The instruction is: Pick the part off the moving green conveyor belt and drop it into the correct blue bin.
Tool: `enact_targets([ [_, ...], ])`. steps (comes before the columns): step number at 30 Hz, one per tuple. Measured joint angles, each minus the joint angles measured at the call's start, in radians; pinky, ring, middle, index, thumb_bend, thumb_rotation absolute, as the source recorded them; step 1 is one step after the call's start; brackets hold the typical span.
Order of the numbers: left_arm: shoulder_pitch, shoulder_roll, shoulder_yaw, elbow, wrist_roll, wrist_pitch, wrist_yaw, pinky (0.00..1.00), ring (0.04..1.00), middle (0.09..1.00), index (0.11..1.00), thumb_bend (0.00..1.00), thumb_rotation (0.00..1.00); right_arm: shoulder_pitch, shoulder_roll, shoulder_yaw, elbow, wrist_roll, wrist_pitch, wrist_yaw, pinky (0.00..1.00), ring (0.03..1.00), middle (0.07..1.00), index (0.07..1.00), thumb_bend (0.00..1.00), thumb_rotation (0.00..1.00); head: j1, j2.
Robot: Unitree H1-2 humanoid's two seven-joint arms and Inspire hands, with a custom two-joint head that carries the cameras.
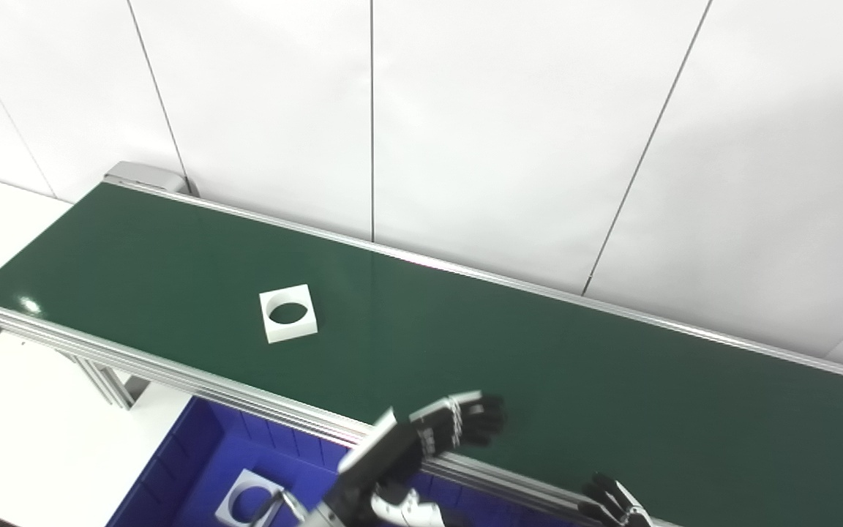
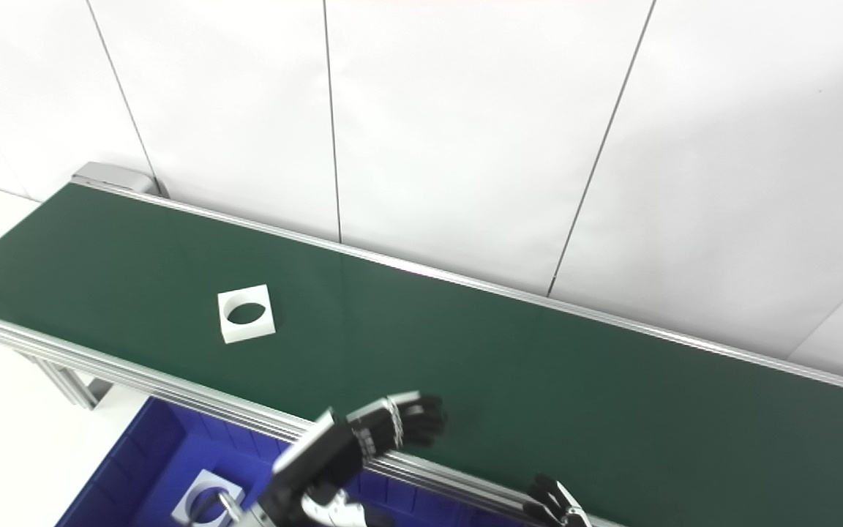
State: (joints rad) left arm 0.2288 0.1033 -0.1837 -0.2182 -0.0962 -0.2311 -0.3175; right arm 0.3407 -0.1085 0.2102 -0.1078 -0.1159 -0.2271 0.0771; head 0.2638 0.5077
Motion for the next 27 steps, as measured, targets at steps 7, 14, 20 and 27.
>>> enact_targets([
  [7,-0.071,0.060,0.102,-0.147,0.057,0.072,0.044,0.83,0.867,0.884,0.887,0.92,0.42,-0.006,0.006,0.003,0.002,0.000,0.000,0.000,0.71,0.793,0.833,0.871,0.49,0.70,0.002,-0.006],
  [14,-0.158,0.090,0.149,-0.202,0.199,0.141,0.074,0.82,0.884,0.897,0.884,0.90,0.42,-0.012,0.008,0.004,0.008,0.001,0.000,0.000,0.71,0.794,0.836,0.870,0.49,0.70,0.006,-0.011],
  [20,-0.205,0.170,0.174,-0.199,0.343,0.184,0.077,0.84,0.902,0.924,0.912,0.83,0.35,-0.019,0.008,0.004,0.029,0.000,-0.001,0.000,0.70,0.789,0.832,0.867,0.50,0.71,0.006,-0.012],
  [27,-0.280,0.230,0.164,-0.162,0.524,0.286,0.070,0.83,0.936,0.941,0.925,0.83,0.30,-0.032,0.018,0.004,0.032,0.001,-0.002,0.000,0.70,0.791,0.832,0.867,0.50,0.70,0.005,-0.015],
])
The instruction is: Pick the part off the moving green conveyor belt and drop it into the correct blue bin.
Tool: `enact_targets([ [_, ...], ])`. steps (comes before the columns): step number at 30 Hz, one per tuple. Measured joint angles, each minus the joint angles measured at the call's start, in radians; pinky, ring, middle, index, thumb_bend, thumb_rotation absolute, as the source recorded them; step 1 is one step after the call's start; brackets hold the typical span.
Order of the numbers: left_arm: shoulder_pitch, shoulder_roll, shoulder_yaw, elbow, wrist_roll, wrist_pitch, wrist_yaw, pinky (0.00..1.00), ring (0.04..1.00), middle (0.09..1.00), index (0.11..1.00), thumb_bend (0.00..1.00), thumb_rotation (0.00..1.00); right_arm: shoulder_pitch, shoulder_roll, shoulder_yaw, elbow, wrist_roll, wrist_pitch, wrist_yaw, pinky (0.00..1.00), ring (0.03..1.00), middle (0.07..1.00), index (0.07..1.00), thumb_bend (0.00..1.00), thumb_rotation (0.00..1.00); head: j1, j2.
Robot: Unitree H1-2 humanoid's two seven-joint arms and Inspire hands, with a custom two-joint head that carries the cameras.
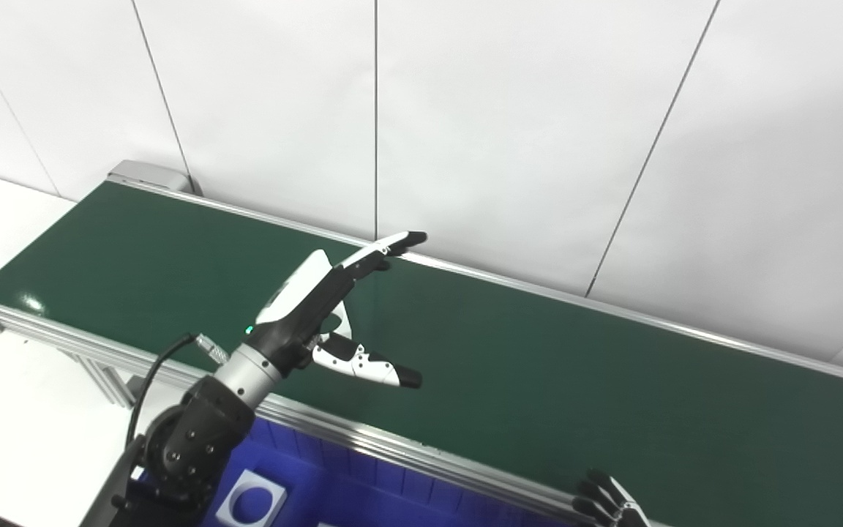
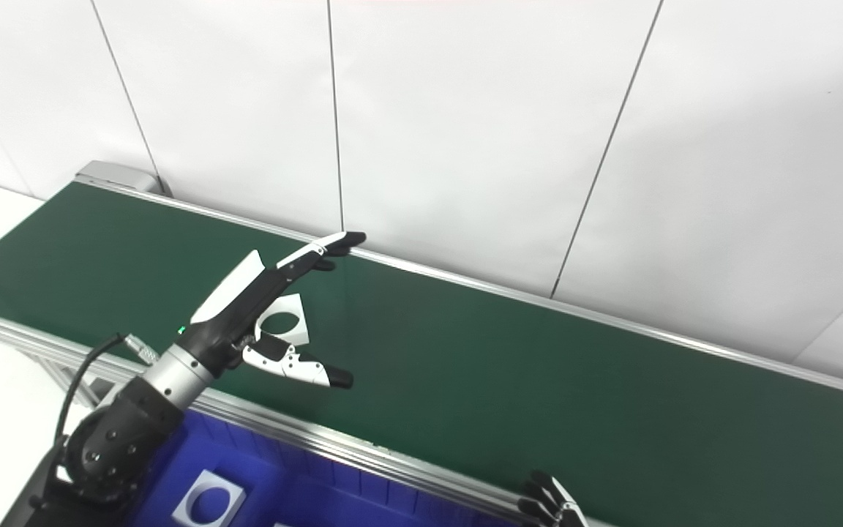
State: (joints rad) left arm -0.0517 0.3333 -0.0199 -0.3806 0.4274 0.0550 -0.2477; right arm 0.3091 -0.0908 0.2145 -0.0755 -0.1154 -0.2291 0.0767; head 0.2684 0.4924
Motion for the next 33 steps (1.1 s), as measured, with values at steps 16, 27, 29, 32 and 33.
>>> enact_targets([
  [16,-0.130,0.043,-0.090,0.181,0.300,0.176,-0.026,0.90,0.970,0.964,0.917,0.80,0.20,-0.005,0.003,0.000,0.008,0.000,-0.002,0.000,0.69,0.791,0.834,0.874,0.49,0.70,0.005,0.000],
  [27,-0.154,0.034,-0.158,0.276,0.478,0.300,-0.028,0.98,1.000,0.971,0.930,0.81,0.22,-0.006,0.004,0.000,0.008,0.004,-0.003,0.002,0.70,0.797,0.836,0.878,0.49,0.69,0.003,0.005],
  [29,-0.160,0.031,-0.172,0.291,0.493,0.331,-0.039,0.98,1.000,0.967,0.928,0.81,0.21,-0.006,0.004,0.000,0.008,0.005,-0.003,0.002,0.70,0.797,0.835,0.879,0.48,0.68,0.003,0.006],
  [32,-0.160,0.028,-0.192,0.300,0.510,0.352,-0.054,0.97,0.984,0.957,0.921,0.82,0.22,-0.004,0.004,0.000,0.008,0.005,-0.003,0.002,0.70,0.794,0.833,0.878,0.49,0.69,0.003,0.008],
  [33,-0.160,0.028,-0.200,0.306,0.517,0.353,-0.056,0.97,0.978,0.950,0.918,0.83,0.22,-0.004,0.004,0.000,0.007,0.006,-0.003,0.002,0.70,0.793,0.831,0.877,0.49,0.69,0.000,0.011],
])
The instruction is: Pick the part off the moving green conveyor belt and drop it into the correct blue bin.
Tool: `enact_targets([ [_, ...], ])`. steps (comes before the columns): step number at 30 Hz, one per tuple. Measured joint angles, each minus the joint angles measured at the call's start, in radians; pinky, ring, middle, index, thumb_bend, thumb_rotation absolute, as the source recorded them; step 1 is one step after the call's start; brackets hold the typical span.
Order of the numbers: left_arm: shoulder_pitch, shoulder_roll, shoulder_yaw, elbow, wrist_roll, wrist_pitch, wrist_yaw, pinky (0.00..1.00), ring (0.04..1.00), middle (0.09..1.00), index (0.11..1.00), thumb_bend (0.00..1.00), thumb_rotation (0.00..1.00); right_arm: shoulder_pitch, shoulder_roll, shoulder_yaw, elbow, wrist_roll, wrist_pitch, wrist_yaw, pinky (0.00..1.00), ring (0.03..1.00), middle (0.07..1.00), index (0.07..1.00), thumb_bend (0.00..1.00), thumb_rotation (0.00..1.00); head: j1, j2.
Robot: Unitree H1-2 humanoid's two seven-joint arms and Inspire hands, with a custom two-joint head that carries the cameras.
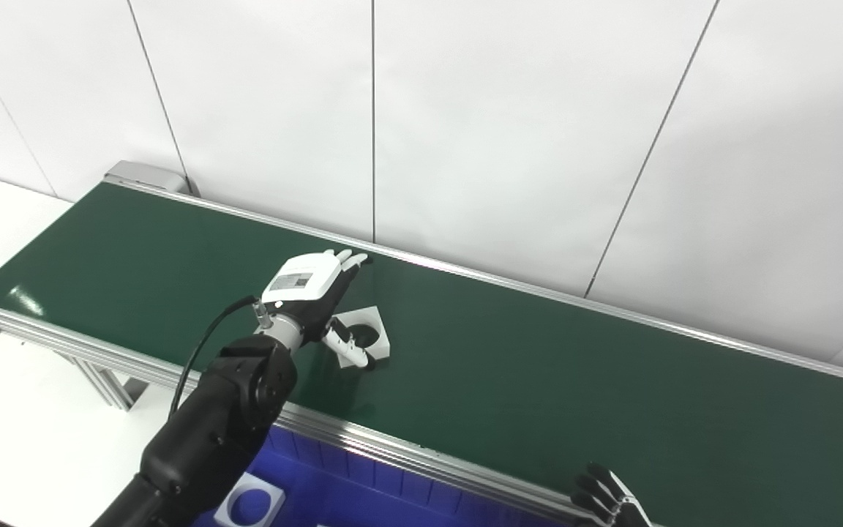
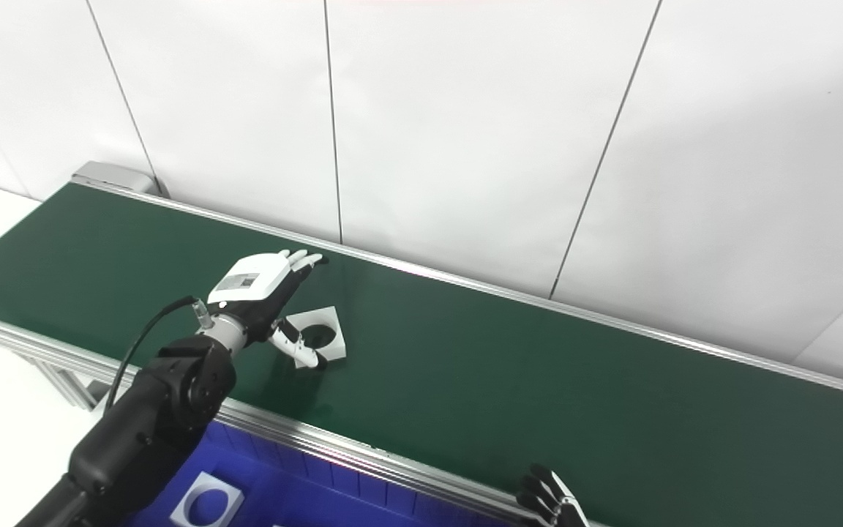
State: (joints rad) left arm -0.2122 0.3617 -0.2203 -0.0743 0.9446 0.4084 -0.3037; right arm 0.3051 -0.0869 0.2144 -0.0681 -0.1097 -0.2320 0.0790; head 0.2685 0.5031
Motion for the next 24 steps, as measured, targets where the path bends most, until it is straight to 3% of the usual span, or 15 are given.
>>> enact_targets([
  [12,0.011,-0.007,-0.057,0.031,0.007,0.002,0.002,0.98,0.990,0.959,0.875,0.84,0.24,0.005,0.001,0.000,0.000,0.008,-0.016,0.000,0.69,0.791,0.833,0.890,0.50,0.71,-0.003,0.006],
  [24,0.027,-0.035,-0.132,0.066,0.011,-0.001,0.069,1.00,0.985,0.935,0.806,0.77,0.21,0.010,0.005,0.001,-0.001,0.011,-0.028,0.000,0.69,0.793,0.836,0.905,0.49,0.70,-0.011,0.009],
])
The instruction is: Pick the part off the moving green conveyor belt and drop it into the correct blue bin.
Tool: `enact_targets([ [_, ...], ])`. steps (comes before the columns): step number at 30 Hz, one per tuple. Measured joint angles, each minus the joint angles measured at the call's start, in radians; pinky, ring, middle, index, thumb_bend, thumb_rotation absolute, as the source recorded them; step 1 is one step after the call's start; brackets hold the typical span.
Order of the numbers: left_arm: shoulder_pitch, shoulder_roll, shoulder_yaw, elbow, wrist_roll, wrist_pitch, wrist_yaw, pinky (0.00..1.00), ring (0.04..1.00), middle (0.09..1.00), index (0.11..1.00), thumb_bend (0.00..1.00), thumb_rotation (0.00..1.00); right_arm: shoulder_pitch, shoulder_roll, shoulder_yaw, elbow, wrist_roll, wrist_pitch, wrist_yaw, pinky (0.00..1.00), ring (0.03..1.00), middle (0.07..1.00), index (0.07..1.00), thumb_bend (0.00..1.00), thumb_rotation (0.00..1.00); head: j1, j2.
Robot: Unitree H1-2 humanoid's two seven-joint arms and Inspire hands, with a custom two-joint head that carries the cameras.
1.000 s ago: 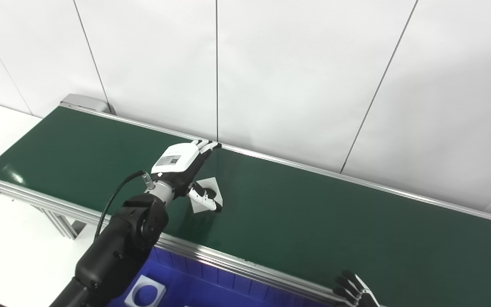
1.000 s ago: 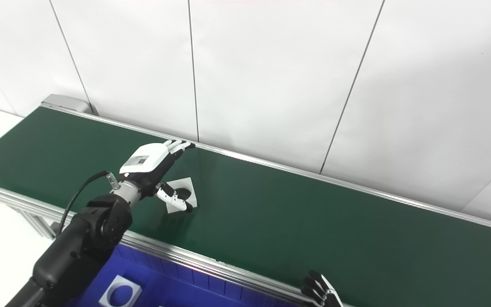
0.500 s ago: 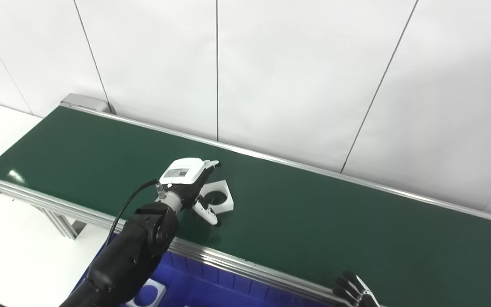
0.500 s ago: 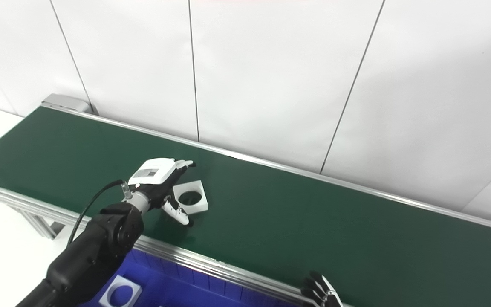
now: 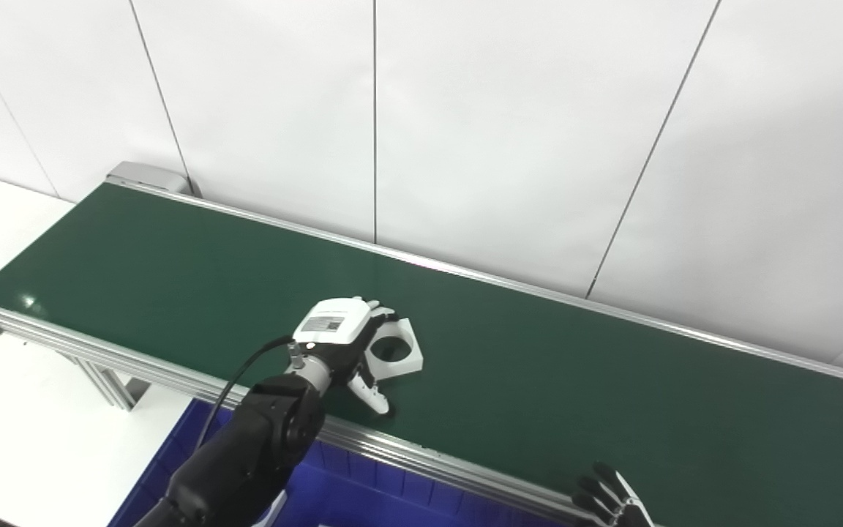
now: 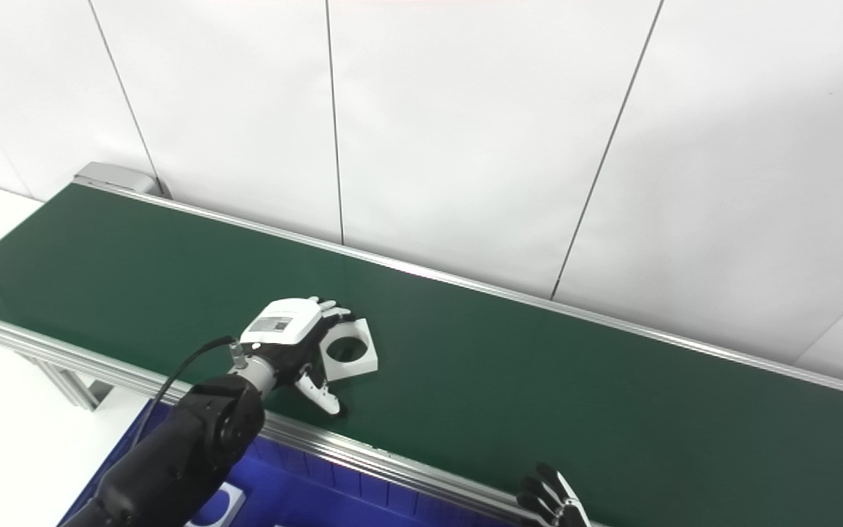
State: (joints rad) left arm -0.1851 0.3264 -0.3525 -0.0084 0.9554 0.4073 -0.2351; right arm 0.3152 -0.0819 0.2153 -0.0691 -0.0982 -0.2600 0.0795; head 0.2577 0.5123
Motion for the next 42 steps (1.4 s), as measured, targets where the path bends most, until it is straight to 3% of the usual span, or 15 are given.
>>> enact_targets([
  [7,-0.012,-0.011,-0.005,0.045,-0.004,-0.032,0.078,1.00,0.901,0.828,0.713,0.74,0.16,0.008,0.005,0.000,-0.003,0.005,-0.004,0.000,0.68,0.792,0.838,0.911,0.48,0.70,-0.003,0.002],
  [8,-0.016,-0.012,-0.004,0.051,-0.007,-0.033,0.084,0.97,0.866,0.782,0.583,0.61,0.10,0.009,0.005,0.000,-0.003,0.005,-0.004,0.000,0.69,0.794,0.840,0.912,0.49,0.70,-0.003,0.003],
  [10,-0.020,-0.018,0.002,0.066,-0.022,-0.039,0.101,0.93,0.829,0.725,0.504,0.54,0.06,0.009,0.005,0.000,-0.003,0.006,-0.004,0.001,0.69,0.795,0.842,0.913,0.47,0.68,-0.003,0.003],
  [19,-0.006,-0.050,0.012,0.103,-0.078,-0.085,0.210,0.85,0.759,0.653,0.485,0.52,0.05,0.008,0.004,-0.001,-0.003,0.023,-0.008,0.004,0.69,0.793,0.843,0.912,0.47,0.67,-0.003,0.002],
  [42,0.002,-0.053,0.009,0.099,-0.114,-0.108,0.220,0.85,0.759,0.658,0.485,0.52,0.05,0.008,0.003,-0.001,-0.003,0.022,-0.010,0.003,0.67,0.785,0.837,0.912,0.50,0.69,-0.012,0.002],
])
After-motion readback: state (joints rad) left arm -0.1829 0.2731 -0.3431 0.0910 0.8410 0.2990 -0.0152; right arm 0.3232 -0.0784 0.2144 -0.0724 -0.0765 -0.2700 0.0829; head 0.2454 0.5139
